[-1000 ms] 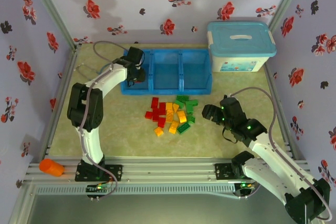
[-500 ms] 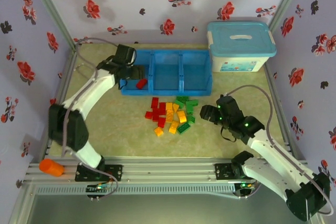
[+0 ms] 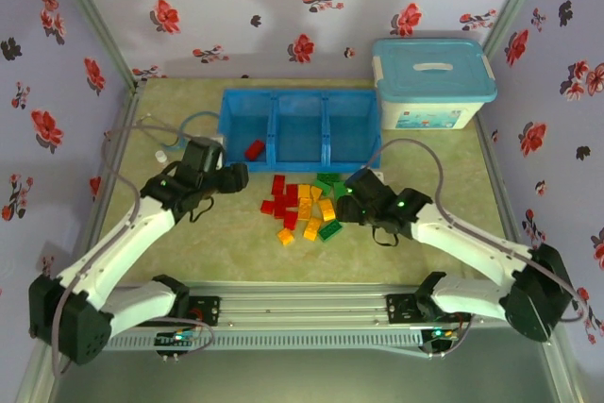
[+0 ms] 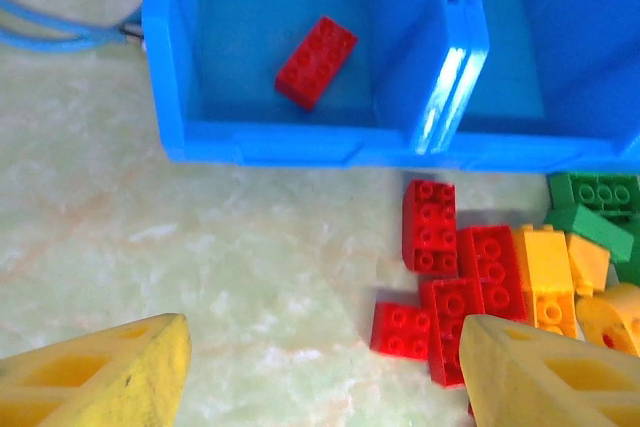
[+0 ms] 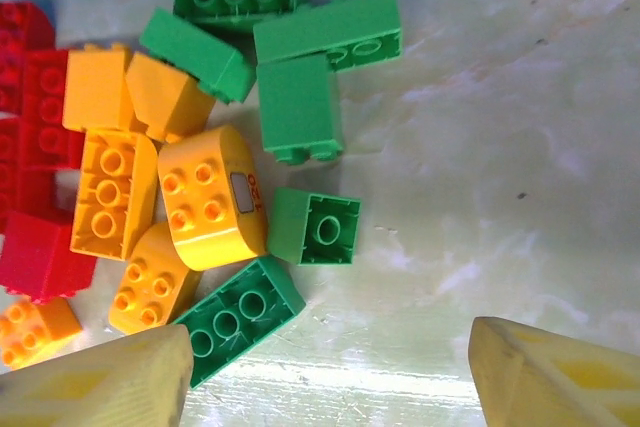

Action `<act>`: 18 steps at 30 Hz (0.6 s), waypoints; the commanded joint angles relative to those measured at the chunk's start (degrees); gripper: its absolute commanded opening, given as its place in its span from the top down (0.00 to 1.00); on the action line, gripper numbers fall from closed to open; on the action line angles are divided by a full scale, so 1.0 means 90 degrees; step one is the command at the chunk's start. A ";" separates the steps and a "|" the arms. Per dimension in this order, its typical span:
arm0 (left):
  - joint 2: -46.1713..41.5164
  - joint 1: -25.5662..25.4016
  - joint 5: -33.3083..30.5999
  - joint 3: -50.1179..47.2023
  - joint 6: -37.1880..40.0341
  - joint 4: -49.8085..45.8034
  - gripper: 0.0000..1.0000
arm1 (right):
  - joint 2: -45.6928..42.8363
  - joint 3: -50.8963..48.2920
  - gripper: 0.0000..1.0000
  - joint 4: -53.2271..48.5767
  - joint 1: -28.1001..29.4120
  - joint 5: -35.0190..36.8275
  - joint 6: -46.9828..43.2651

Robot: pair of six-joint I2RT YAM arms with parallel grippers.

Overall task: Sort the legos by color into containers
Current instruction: Pick up the lego from the bottom-center of the table.

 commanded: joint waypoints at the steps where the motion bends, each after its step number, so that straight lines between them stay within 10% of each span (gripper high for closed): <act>1: -0.0517 -0.0109 -0.0001 -0.0421 -0.0350 -0.0115 0.29 | 0.0451 0.0274 0.27 -0.0436 0.0290 0.0484 0.0362; 18: -0.1544 -0.0495 -0.0059 -0.1620 -0.0913 -0.0182 0.32 | 0.2216 0.0646 0.32 0.0409 0.1249 0.1263 0.3261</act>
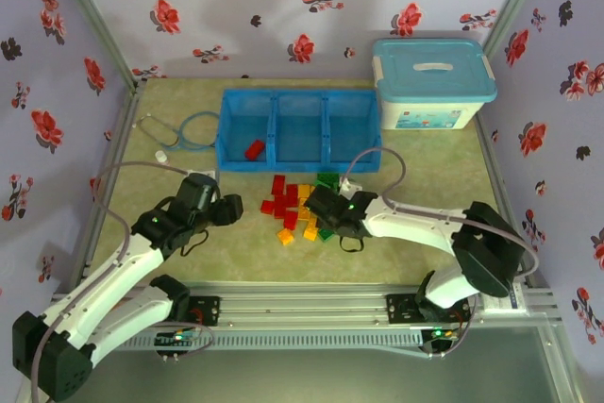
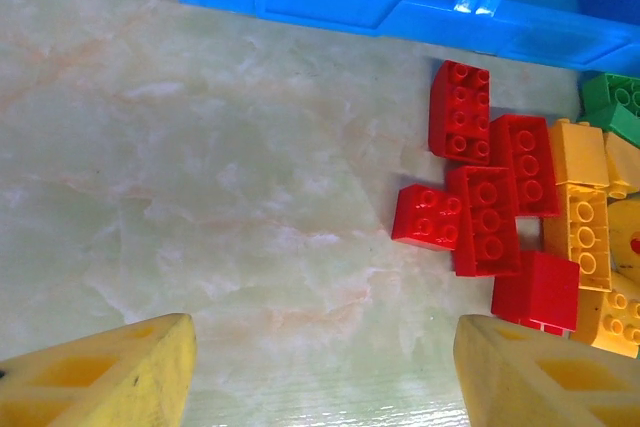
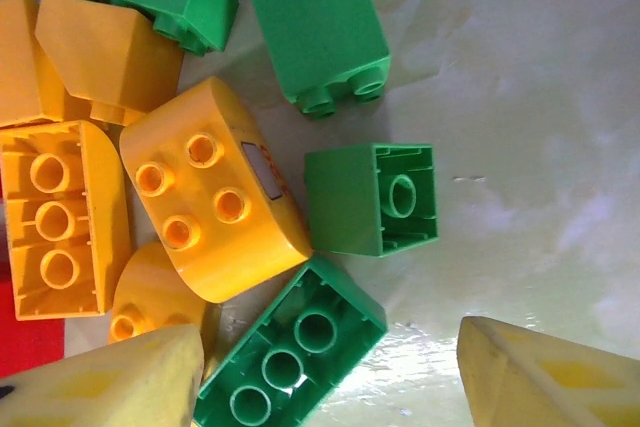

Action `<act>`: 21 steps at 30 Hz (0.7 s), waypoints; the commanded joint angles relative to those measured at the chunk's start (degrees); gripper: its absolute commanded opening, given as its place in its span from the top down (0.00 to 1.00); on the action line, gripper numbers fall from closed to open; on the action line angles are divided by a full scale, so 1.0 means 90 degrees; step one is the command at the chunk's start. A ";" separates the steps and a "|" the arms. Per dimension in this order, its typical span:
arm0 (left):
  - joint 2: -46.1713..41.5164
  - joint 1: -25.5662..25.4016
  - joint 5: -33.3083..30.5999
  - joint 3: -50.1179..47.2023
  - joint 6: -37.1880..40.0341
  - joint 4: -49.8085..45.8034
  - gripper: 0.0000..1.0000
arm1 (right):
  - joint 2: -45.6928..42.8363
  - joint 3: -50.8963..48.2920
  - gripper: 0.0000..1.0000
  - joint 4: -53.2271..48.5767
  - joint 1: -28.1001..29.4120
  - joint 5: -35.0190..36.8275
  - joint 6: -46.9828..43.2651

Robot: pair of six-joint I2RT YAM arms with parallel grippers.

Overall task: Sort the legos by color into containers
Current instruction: Pick up the lego from the bottom-center of the table.

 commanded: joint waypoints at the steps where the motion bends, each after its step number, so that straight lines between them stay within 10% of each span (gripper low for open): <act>1: -0.0093 -0.0087 -0.0079 -0.0070 -0.0160 -0.0040 0.32 | 0.0201 0.0115 0.33 0.0201 0.0072 0.0326 0.0644; 21: -0.0084 -0.0224 -0.0186 -0.0248 -0.0245 0.0079 0.33 | 0.0467 -0.0432 0.42 0.0793 0.0201 0.0365 0.1349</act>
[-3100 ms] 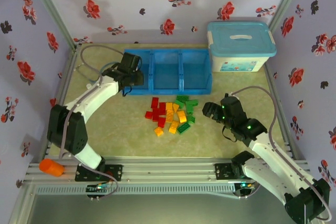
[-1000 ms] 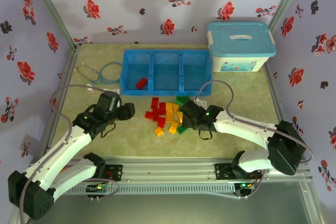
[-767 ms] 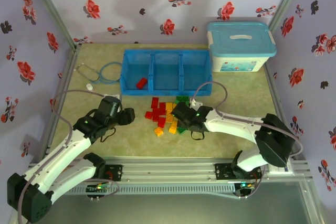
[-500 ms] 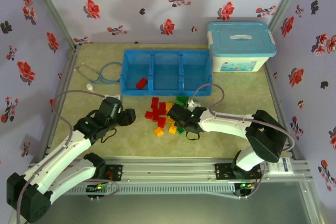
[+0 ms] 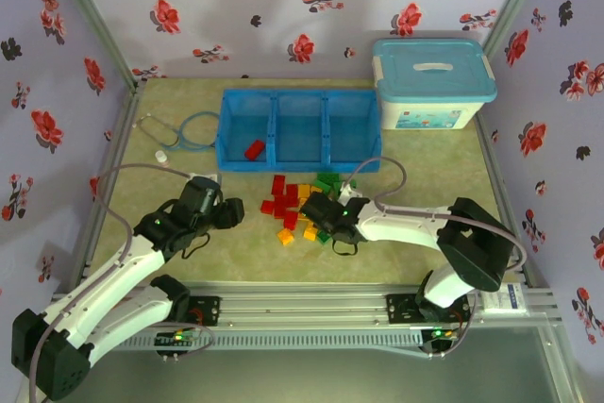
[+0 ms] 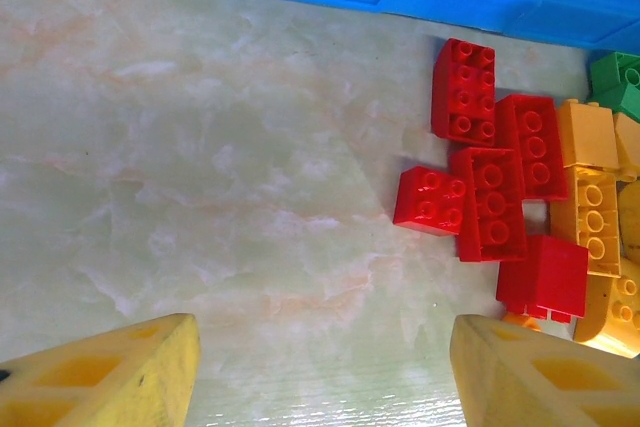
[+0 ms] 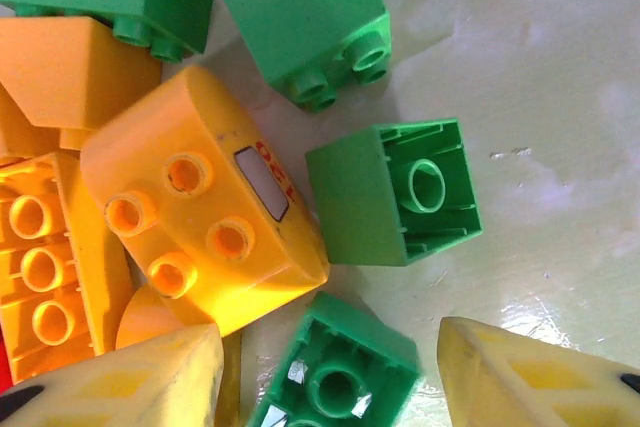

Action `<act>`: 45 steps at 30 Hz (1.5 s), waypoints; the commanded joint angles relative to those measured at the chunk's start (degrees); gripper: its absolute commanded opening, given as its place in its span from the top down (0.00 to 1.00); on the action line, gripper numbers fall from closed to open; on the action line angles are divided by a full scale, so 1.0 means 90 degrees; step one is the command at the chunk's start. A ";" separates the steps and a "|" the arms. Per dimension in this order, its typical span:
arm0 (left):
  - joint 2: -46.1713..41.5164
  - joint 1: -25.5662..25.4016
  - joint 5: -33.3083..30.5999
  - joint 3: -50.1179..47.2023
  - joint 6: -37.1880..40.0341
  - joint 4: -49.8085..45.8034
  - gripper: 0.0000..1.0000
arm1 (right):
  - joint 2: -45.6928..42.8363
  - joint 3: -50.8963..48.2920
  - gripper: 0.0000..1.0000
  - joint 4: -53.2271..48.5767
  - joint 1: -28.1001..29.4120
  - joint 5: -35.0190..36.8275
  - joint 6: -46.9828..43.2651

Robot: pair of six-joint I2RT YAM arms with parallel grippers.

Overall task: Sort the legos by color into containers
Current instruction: Pick up the lego from the bottom-center of the table.

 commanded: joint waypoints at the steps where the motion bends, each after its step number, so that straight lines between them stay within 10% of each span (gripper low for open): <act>1: -0.0074 -0.0071 -0.0116 -0.0101 -0.0130 0.0053 0.33 | 0.0176 -0.0129 0.41 0.0082 0.0057 0.0188 0.0296; 30: -0.0081 -0.0202 -0.0219 -0.0090 -0.0196 0.0053 0.36 | 0.0153 0.0078 0.70 -0.0672 0.0417 0.0594 0.0722; 45: -0.0342 -0.0907 -0.0370 -0.0605 -0.0655 0.0242 0.36 | -0.0711 0.1494 0.72 -0.2268 -0.0422 0.1159 -0.1551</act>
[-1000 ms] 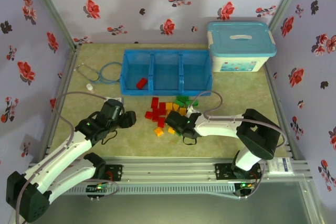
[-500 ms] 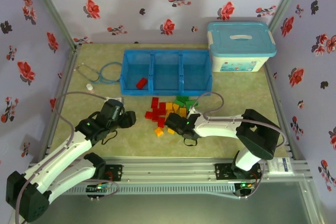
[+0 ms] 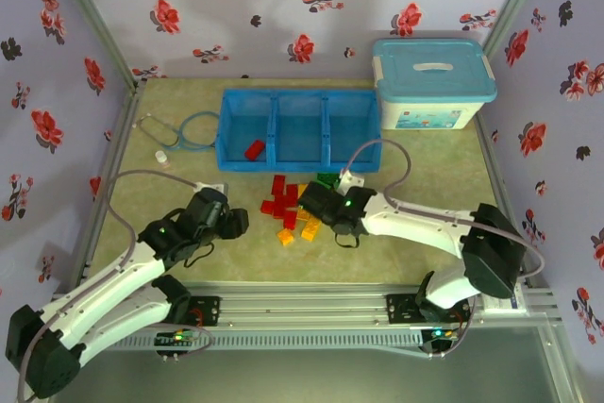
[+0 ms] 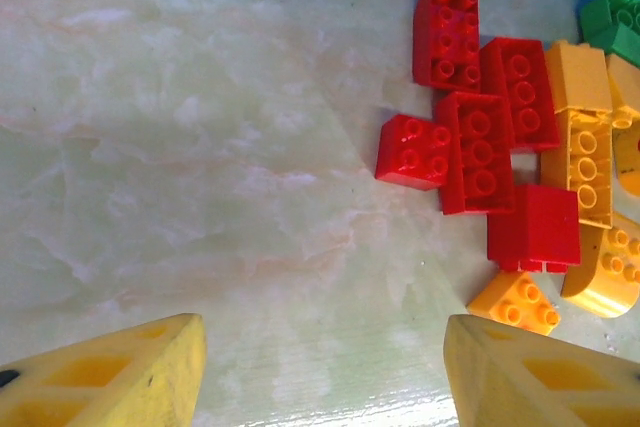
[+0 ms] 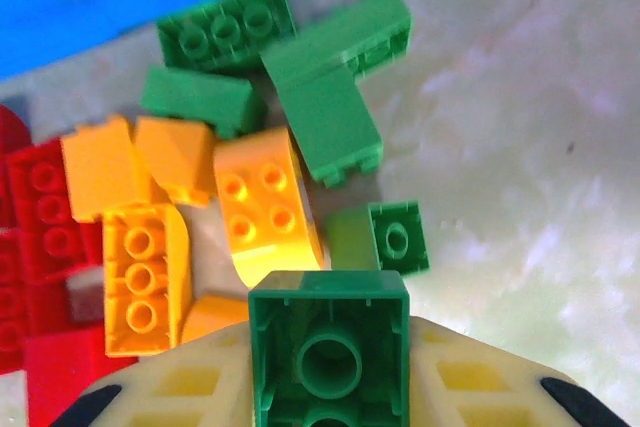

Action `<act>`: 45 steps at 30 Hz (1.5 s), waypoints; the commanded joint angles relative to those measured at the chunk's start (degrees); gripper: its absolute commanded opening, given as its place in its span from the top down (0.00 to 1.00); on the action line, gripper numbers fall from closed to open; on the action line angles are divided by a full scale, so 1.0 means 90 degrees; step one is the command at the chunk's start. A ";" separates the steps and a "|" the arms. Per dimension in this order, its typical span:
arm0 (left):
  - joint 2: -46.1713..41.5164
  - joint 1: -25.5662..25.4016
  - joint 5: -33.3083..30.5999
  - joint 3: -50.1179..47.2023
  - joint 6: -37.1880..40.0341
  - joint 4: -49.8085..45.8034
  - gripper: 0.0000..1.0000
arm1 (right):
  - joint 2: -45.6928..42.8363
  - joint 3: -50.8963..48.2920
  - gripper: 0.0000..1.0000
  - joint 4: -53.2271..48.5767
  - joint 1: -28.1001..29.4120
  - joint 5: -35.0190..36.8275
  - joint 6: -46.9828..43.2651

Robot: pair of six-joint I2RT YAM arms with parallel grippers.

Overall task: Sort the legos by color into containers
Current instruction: Pick up the lego from the bottom-center of the table, then place the lego in the container.

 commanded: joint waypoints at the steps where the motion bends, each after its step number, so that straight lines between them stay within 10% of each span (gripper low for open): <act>1: -0.0115 -0.0216 -0.0167 -0.0198 -0.0319 0.0180 0.36 | -0.0179 0.0407 0.72 -0.0601 -0.0568 0.0257 -0.1136; 15: -0.0197 -0.1076 -0.0584 -0.0515 -0.0822 0.0403 0.36 | 0.1374 0.2645 0.75 -0.0639 -0.2933 -0.0973 -0.3677; 37: -0.0414 -0.1329 -0.0760 -0.0248 -0.0914 -0.0037 0.36 | 0.4015 0.5169 0.73 -0.1374 -0.3470 -0.1146 -0.4099; 39: -0.0350 -0.1329 -0.0763 -0.0169 -0.0901 -0.0048 0.36 | 0.4042 0.5202 0.66 -0.1351 -0.3490 -0.1147 -0.4114; 42: -0.0267 -0.1329 -0.0736 -0.0020 -0.0895 -0.0095 0.36 | 0.4002 0.5263 0.29 -0.1386 -0.3490 -0.1188 -0.4101; 45: -0.0183 -0.1330 -0.0733 0.0189 -0.0803 -0.0209 0.36 | 0.3643 0.5074 0.25 -0.1317 -0.3442 -0.1115 -0.3916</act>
